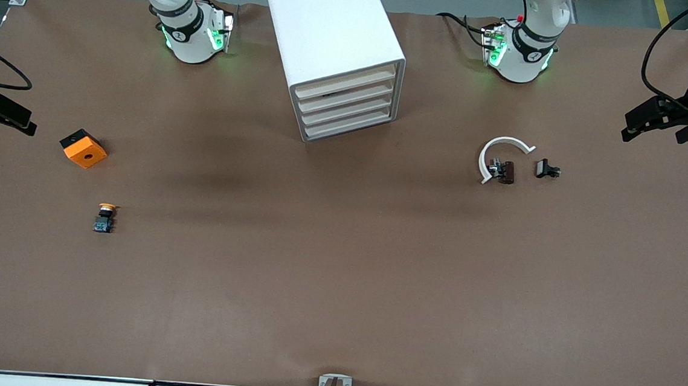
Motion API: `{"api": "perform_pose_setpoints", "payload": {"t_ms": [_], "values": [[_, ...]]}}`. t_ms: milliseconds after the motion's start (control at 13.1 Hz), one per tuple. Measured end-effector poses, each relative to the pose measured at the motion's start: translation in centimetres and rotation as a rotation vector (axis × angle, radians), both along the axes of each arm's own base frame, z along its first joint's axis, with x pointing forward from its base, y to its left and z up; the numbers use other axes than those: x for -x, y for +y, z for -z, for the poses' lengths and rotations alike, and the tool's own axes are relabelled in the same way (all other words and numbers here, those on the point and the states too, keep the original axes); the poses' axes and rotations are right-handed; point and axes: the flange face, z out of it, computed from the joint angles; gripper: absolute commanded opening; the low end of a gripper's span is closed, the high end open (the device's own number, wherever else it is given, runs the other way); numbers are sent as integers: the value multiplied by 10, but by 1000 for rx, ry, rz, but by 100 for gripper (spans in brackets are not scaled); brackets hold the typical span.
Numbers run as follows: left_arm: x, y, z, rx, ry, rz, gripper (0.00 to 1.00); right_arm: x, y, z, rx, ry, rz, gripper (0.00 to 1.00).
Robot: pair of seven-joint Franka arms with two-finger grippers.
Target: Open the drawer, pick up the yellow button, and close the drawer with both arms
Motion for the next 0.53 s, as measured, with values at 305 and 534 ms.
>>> {"api": "perform_pose_setpoints", "payload": {"t_ms": [305,534], "values": [[-3,0,2,1,3,2,100,33,-3,5,-8,-72,-28,100],[-5,-2,5,2,10,4,100,56,-2,-10,-15,-56,-39,100]]}}
